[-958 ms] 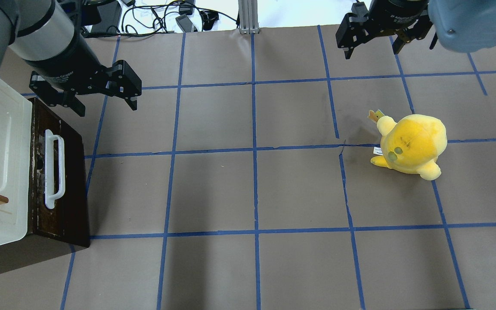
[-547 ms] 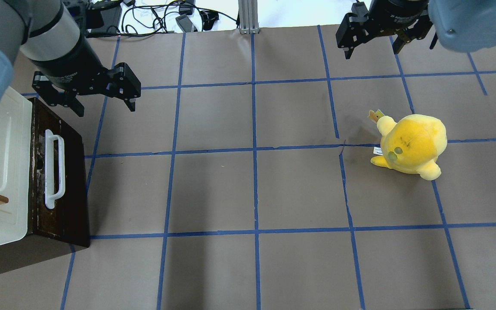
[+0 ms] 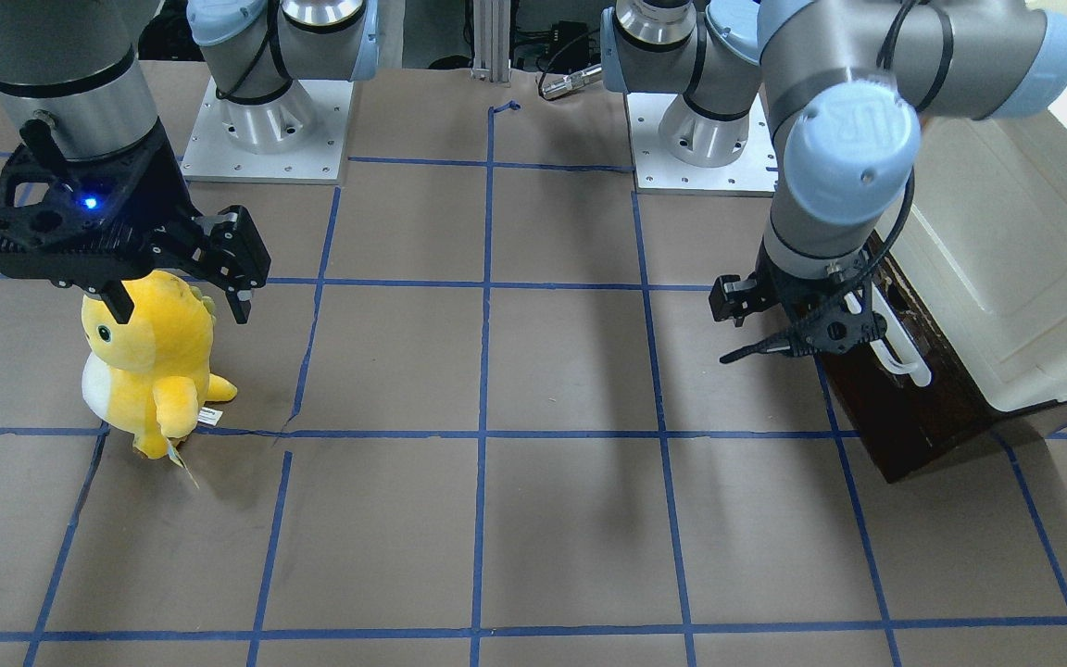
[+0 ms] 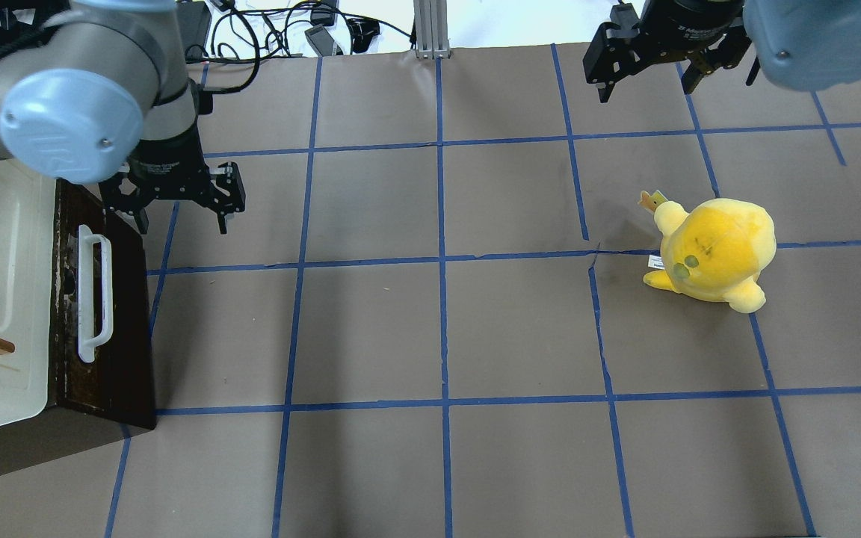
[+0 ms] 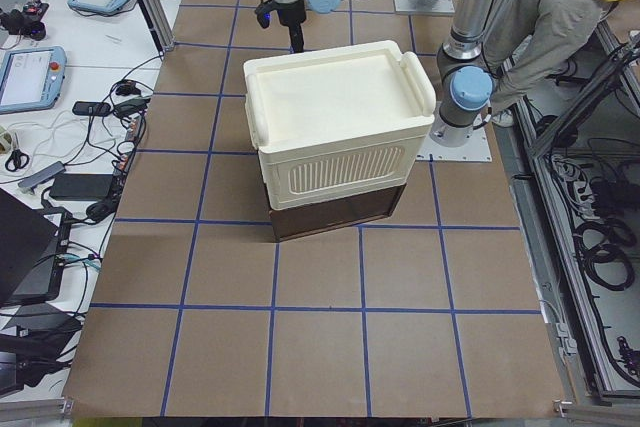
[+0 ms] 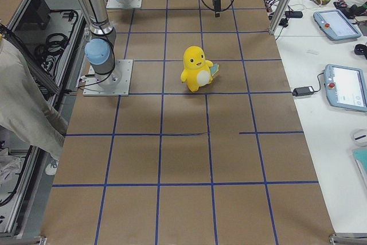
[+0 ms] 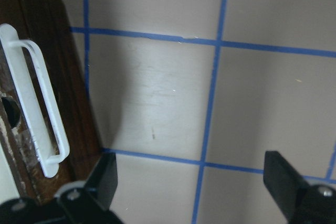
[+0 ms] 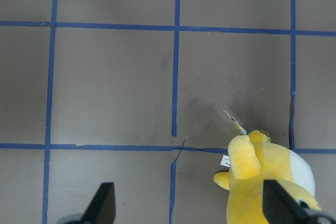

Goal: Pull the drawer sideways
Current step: 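Move the left gripper down toward the white handle of the wooden drawer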

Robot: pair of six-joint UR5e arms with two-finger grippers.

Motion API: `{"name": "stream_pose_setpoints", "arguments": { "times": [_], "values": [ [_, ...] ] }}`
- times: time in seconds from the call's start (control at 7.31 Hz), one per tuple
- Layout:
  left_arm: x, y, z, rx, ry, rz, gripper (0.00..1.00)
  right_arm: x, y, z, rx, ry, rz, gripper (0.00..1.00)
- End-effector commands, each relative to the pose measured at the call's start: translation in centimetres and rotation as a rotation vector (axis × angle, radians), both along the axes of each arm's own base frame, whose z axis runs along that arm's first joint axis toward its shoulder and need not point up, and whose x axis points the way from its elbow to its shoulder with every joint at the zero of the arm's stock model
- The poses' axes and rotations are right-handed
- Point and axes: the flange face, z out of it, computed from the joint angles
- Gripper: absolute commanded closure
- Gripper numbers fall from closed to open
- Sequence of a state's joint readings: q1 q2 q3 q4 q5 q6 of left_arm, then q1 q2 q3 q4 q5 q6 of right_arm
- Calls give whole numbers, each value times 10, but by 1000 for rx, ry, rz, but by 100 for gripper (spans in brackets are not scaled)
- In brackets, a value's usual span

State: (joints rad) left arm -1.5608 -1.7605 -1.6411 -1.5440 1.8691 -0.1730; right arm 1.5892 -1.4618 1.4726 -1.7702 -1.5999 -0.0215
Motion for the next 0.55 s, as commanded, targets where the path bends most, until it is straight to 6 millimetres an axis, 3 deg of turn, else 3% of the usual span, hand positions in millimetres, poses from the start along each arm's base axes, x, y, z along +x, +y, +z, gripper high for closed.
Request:
{"name": "stream_pose_setpoints", "arguments": {
  "times": [0.0,0.27,0.41],
  "values": [
    [10,-18,-65,80,-130,86,0,0,0,0,0,-1,0,0],
    [18,-15,-82,89,-252,159,0,0,0,0,0,-1,0,0],
    [24,-1,-101,121,-371,167,0,0,0,0,0,0,0,0]
  ]
}}
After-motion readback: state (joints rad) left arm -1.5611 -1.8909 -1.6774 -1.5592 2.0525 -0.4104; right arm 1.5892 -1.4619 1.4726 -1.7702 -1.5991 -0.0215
